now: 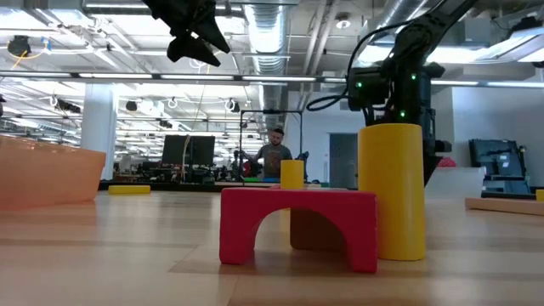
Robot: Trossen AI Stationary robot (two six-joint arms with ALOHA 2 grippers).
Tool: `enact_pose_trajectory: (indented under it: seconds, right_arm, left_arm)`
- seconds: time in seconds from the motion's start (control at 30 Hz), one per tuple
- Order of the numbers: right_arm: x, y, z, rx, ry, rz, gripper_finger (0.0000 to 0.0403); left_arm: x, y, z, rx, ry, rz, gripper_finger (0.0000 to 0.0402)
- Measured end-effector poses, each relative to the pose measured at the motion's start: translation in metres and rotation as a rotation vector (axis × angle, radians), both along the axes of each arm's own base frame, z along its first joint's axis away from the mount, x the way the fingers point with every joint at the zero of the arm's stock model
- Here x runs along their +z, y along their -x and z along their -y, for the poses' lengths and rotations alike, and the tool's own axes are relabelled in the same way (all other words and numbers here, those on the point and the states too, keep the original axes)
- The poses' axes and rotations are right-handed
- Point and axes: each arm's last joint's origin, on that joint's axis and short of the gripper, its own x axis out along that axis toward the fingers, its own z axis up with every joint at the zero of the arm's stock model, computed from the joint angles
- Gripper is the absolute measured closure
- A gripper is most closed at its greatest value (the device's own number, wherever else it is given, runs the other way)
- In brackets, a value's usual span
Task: Sort & place blocks by color
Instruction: Put the yellow block into the transparent bin
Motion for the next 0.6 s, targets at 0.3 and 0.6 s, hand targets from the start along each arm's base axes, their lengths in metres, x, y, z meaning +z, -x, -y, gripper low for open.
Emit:
enact_pose_trajectory:
  seconds: [0.3,0.6]
  right_arm:
    - [0.051,0.008,0.001,0.034,0.031,0.093,0.0299]
    - [0.156,0.058,0.021,-0.143,0.394,0.102,0.0299]
  left_arm:
    - [-0.001,0.001,-0.001,0.026,-0.031,-0.023,0.0175]
    - [0.004,0.015,0.003,0.086,-0.093,-0.076,0.0175]
